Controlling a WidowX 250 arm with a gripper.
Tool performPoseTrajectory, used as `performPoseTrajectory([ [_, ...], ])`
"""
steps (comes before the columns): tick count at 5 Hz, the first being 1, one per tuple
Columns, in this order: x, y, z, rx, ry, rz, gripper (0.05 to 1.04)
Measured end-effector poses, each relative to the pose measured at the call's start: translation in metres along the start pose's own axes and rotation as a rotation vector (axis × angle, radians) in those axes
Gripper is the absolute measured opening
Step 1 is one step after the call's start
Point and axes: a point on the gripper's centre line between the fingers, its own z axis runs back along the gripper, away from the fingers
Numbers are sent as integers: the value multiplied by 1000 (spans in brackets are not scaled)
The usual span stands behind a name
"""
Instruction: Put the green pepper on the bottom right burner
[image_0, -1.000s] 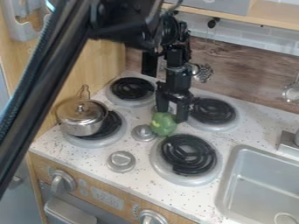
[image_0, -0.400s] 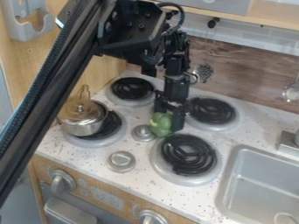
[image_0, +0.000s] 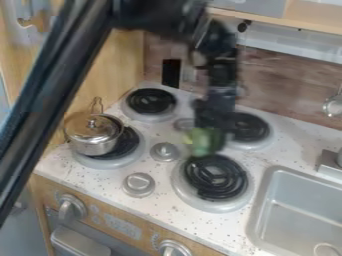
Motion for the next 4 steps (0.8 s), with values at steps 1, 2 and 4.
performPoseTrajectory([
  [1, 2, -30, -10, 34, 9, -95, 791],
  [2, -2, -40, -9, 41, -7, -118, 790],
  [4, -8, -52, -13, 39, -27, -92, 790],
])
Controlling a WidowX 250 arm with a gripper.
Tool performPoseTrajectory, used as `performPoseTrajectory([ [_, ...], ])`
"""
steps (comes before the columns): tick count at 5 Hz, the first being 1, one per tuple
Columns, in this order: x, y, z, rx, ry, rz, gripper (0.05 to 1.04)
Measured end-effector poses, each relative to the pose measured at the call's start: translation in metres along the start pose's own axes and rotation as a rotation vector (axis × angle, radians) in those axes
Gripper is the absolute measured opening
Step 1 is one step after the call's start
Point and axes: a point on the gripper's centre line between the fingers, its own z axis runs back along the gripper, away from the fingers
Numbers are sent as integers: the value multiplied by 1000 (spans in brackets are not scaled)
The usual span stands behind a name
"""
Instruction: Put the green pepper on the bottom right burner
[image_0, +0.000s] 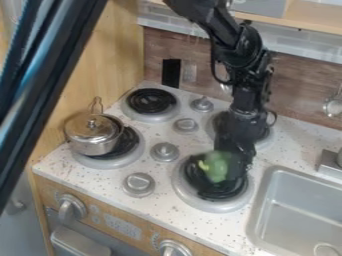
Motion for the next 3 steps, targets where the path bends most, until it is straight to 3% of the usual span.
performPoseTrajectory([
  [1, 0, 1, 2, 1, -6, 22, 858],
  [2, -6, 2, -2, -17, 0, 78, 1014],
  [3, -10, 3, 4, 1, -19, 115, 1007],
])
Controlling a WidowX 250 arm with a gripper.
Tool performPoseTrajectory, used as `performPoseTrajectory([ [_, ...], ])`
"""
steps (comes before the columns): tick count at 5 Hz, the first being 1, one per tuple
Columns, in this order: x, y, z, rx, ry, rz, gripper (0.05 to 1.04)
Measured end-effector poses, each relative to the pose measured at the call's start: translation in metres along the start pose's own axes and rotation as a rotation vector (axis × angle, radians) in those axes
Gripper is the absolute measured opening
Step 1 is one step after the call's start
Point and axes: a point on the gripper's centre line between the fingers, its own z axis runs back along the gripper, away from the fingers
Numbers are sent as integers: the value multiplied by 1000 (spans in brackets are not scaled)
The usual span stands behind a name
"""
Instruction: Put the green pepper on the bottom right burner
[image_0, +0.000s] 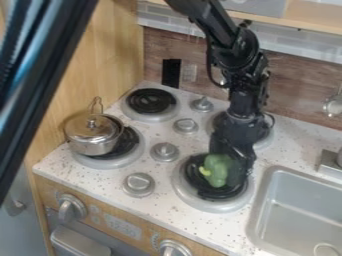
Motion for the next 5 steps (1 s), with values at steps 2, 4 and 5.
performPoseTrajectory([
  [2, -8, 2, 41, 75, -88, 86, 999],
  [4, -22, -6, 62, 12, -111, 267, 999],
  [5, -33, -4, 55, -42, -101, 390, 999],
])
